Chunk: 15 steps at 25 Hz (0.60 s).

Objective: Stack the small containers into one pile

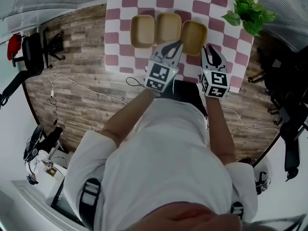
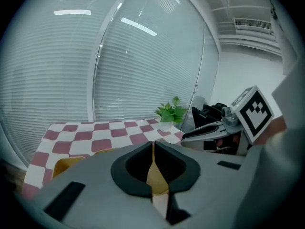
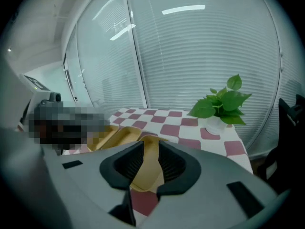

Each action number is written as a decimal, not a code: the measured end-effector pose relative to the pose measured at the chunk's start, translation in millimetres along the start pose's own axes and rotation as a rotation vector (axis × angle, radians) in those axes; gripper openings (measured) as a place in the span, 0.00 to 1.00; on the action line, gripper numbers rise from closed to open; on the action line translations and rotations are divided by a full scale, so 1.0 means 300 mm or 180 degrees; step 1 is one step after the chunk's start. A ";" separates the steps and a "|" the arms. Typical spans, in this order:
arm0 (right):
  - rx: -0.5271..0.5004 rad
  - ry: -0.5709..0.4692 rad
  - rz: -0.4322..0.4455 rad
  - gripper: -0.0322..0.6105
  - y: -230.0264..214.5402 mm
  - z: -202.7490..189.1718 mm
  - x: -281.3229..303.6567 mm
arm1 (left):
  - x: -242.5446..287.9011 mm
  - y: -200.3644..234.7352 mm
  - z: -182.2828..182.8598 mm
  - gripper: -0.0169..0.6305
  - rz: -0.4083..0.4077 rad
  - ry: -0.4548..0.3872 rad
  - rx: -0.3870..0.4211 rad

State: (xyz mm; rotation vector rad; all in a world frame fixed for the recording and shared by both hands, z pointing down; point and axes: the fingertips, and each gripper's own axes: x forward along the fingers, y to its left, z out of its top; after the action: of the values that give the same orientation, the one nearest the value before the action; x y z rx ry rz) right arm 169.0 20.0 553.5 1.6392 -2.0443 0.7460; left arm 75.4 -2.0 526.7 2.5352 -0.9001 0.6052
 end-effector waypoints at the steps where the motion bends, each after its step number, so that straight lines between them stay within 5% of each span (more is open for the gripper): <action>1: 0.0023 0.0062 -0.0030 0.21 -0.017 -0.030 0.028 | 0.017 0.008 -0.020 0.08 0.0008 0.0037 0.0007; 15: 0.0365 0.0578 -0.0219 0.19 -0.108 -0.293 0.272 | 0.137 0.059 -0.224 0.08 0.0007 0.0405 -0.0115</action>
State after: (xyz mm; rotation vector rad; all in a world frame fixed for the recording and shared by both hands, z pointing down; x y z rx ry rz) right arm 181.5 9.2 676.6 1.6291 -1.8404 0.9662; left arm 74.7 -2.8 607.4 2.4333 -0.8609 0.7352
